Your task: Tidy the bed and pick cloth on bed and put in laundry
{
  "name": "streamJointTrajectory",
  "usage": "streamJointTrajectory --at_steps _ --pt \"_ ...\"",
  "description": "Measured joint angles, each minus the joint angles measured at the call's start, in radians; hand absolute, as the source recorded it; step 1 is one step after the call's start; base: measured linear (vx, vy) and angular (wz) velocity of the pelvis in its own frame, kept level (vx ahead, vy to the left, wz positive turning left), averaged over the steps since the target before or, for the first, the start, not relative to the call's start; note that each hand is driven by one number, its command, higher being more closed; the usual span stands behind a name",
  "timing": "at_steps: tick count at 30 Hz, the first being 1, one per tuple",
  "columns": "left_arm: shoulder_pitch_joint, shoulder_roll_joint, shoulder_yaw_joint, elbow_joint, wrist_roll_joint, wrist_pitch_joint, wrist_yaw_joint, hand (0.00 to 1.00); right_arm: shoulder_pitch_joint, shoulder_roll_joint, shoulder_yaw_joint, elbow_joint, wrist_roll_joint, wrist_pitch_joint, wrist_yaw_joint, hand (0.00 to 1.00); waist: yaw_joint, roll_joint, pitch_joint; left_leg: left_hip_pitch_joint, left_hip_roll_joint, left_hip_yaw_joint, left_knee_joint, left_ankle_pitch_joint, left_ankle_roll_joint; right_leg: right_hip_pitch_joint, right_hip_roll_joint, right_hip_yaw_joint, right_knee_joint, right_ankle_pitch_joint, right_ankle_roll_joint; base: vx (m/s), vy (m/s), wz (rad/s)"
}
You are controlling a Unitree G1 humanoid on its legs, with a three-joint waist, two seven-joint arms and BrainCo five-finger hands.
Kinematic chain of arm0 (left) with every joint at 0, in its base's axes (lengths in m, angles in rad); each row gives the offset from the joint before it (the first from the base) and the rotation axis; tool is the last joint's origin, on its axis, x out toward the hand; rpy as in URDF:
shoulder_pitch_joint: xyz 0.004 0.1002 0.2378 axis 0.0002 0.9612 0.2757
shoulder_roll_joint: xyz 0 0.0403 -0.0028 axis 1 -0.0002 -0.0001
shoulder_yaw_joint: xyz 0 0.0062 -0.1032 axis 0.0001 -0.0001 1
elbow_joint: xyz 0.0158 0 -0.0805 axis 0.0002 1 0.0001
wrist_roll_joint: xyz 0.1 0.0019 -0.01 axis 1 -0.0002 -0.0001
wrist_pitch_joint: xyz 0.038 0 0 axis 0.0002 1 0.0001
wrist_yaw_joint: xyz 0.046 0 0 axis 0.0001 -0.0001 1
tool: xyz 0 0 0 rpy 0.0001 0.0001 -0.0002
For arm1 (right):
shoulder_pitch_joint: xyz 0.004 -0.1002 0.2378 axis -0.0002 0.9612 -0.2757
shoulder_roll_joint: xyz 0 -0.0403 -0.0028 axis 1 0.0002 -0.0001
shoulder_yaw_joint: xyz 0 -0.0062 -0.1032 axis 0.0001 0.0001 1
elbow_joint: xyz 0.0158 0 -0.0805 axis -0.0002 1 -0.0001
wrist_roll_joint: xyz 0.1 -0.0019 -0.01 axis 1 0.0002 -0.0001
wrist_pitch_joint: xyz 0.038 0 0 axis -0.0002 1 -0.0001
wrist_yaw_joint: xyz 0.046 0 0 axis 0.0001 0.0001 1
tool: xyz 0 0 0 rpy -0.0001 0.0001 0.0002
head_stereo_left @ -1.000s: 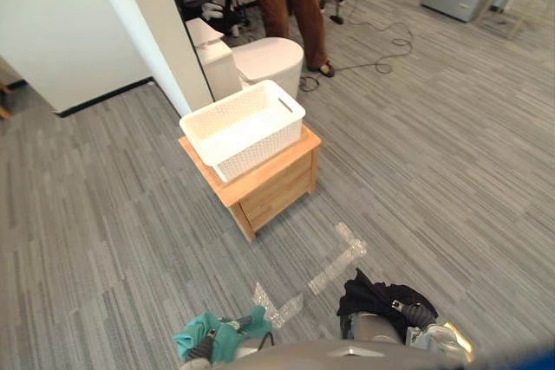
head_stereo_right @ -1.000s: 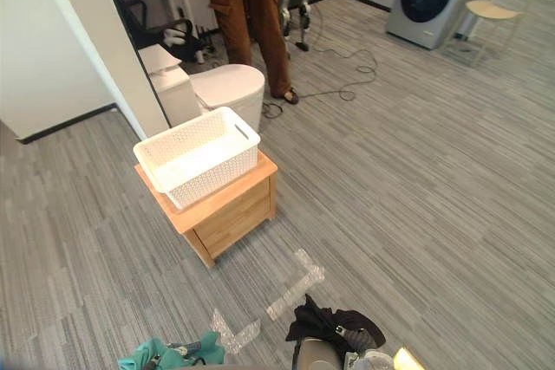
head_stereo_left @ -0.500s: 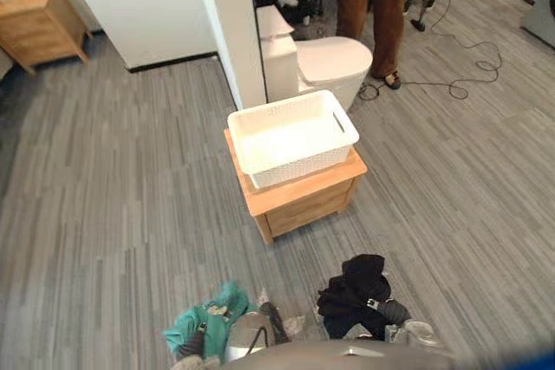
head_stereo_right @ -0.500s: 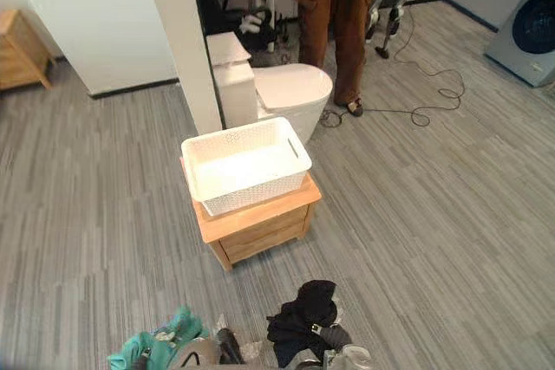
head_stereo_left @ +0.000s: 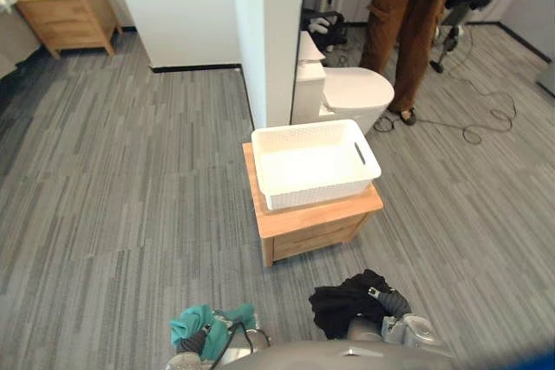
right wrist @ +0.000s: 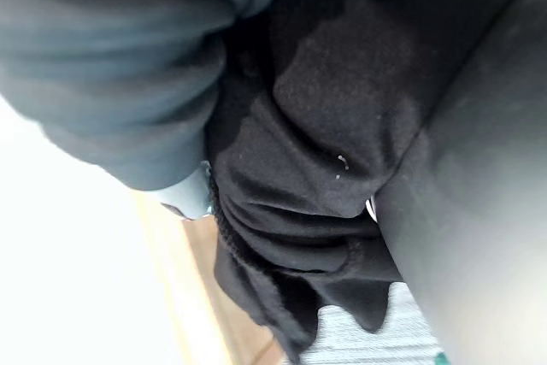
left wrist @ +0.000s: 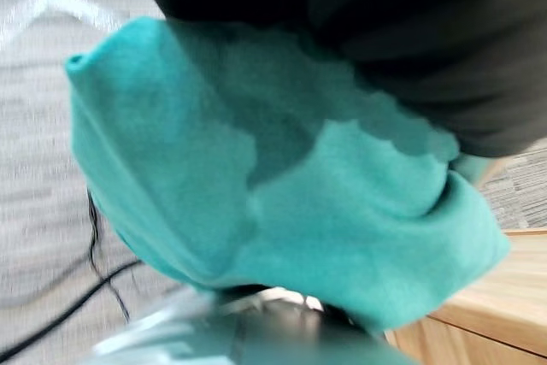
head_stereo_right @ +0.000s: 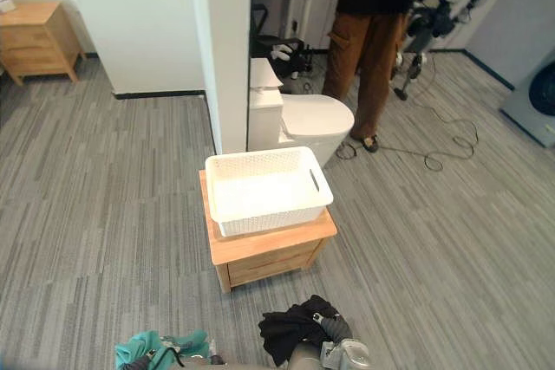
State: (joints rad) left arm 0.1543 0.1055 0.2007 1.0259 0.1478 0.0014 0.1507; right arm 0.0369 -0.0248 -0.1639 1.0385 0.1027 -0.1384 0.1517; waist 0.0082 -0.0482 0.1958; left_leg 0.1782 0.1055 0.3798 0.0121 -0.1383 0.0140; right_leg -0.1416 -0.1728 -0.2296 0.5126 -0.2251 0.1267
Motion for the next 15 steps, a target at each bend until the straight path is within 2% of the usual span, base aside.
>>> streamJointTrajectory --at_steps 1,2,3,4,5,6,7,8,9,10,12,13,14,15 --pt "-0.004 -0.002 0.002 0.000 0.000 0.003 -0.001 1.00 0.001 -0.001 -0.001 0.001 0.008 0.000 0.001 1.00 0.000 0.003 -0.002 0.000 0.013 -0.010 0.001 -0.003 -0.011 -0.003 0.022 0.011 -0.072 0.019 0.000 0.28 -0.102 0.48" --pt "-0.013 -0.003 0.009 -0.001 0.001 0.005 -0.001 1.00 0.005 -0.001 -0.001 0.001 0.027 0.000 0.003 1.00 0.001 0.003 -0.002 -0.002 0.030 -0.028 0.008 -0.001 -0.032 -0.012 0.066 0.055 -0.207 0.076 -0.005 0.26 -0.098 0.35" --pt "-0.016 -0.003 0.017 -0.001 0.002 0.005 -0.002 1.00 0.007 -0.001 0.000 0.001 0.032 0.000 0.003 1.00 0.001 0.002 -0.002 -0.002 0.033 -0.037 0.014 -0.002 -0.040 -0.014 0.083 0.075 -0.262 0.107 -0.009 0.37 -0.148 0.44" --pt "-0.021 -0.008 0.042 -0.002 0.004 0.004 -0.001 1.00 0.014 0.000 0.000 0.000 0.037 -0.002 0.003 1.00 -0.001 0.000 -0.004 0.002 0.032 -0.048 0.016 -0.012 -0.060 -0.011 0.108 0.110 -0.357 0.180 -0.018 0.42 -0.183 0.45" --pt "-0.010 -0.005 0.063 -0.002 0.010 -0.004 -0.001 1.00 0.025 0.008 0.000 0.000 0.055 -0.002 0.003 1.00 0.001 -0.021 -0.011 0.016 0.011 -0.055 0.014 -0.024 -0.082 0.003 0.101 0.122 -0.424 0.300 -0.048 0.52 -0.257 0.51" --pt "-0.017 -0.017 0.088 0.013 0.032 -0.020 0.003 1.00 0.030 0.009 -0.003 0.002 0.074 -0.005 0.002 1.00 0.008 -0.018 -0.013 0.035 0.016 -0.053 0.012 -0.040 -0.104 0.015 0.103 0.102 -0.412 0.301 -0.102 0.49 -0.241 0.43" --pt "-0.013 -0.053 0.103 0.016 0.066 -0.065 0.002 1.00 0.022 -0.026 -0.009 0.001 0.081 0.000 0.009 1.00 0.013 0.035 -0.018 0.041 0.052 0.011 0.010 -0.024 -0.129 0.023 0.124 0.077 -0.389 0.281 -0.114 0.44 -0.197 0.37" --pt "-0.007 -0.062 0.112 0.016 0.076 -0.084 0.002 1.00 0.023 -0.033 -0.010 0.003 0.084 0.003 0.011 1.00 0.011 0.037 -0.016 0.051 0.058 0.043 0.006 -0.020 -0.133 0.037 0.127 0.064 -0.389 0.255 -0.120 0.26 -0.092 0.34" --pt "-0.007 -0.067 0.117 0.016 0.086 -0.107 0.002 1.00 0.025 -0.036 -0.009 0.005 0.094 0.005 0.014 1.00 0.011 0.052 -0.015 0.063 0.067 0.066 -0.001 -0.019 -0.136 0.051 0.136 0.053 -0.389 0.237 -0.128 0.24 -0.067 0.33" --pt "-0.004 -0.079 0.123 0.017 0.112 -0.131 0.009 1.00 0.026 -0.040 -0.012 0.005 0.105 0.009 0.023 1.00 0.015 0.073 -0.022 0.086 0.077 0.080 -0.013 -0.006 -0.153 0.067 0.148 0.040 -0.384 0.220 -0.134 0.21 -0.069 0.26" --pt "0.010 -0.074 0.127 0.009 0.130 -0.186 0.016 1.00 0.030 -0.024 -0.013 0.000 0.111 0.023 0.040 1.00 0.042 0.044 -0.022 0.100 0.088 0.102 0.037 0.021 -0.162 0.090 0.146 0.039 -0.347 0.161 -0.143 0.24 -0.127 0.07" --pt "0.016 -0.070 0.129 0.002 0.130 -0.195 0.020 1.00 0.030 -0.021 -0.013 0.000 0.112 0.029 0.042 1.00 0.045 0.034 -0.020 0.097 0.091 0.108 0.069 0.021 -0.162 0.099 0.141 0.039 -0.339 0.148 -0.144 0.18 -0.144 0.07" --pt "0.029 -0.066 0.136 -0.011 0.127 -0.213 0.025 1.00 0.032 -0.015 -0.014 0.000 0.111 0.036 0.042 1.00 0.048 0.020 -0.017 0.078 0.101 0.108 0.142 0.021 -0.161 0.117 0.131 0.038 -0.330 0.127 -0.144 0.17 -0.136 0.14" --pt "0.041 -0.065 0.161 -0.018 0.114 -0.236 0.033 1.00 0.047 -0.007 -0.011 -0.001 0.110 0.044 0.042 1.00 0.051 0.002 -0.021 0.021 0.133 0.104 0.322 0.013 -0.149 0.141 0.120 0.042 -0.334 0.091 -0.136 0.16 -0.129 0.16"
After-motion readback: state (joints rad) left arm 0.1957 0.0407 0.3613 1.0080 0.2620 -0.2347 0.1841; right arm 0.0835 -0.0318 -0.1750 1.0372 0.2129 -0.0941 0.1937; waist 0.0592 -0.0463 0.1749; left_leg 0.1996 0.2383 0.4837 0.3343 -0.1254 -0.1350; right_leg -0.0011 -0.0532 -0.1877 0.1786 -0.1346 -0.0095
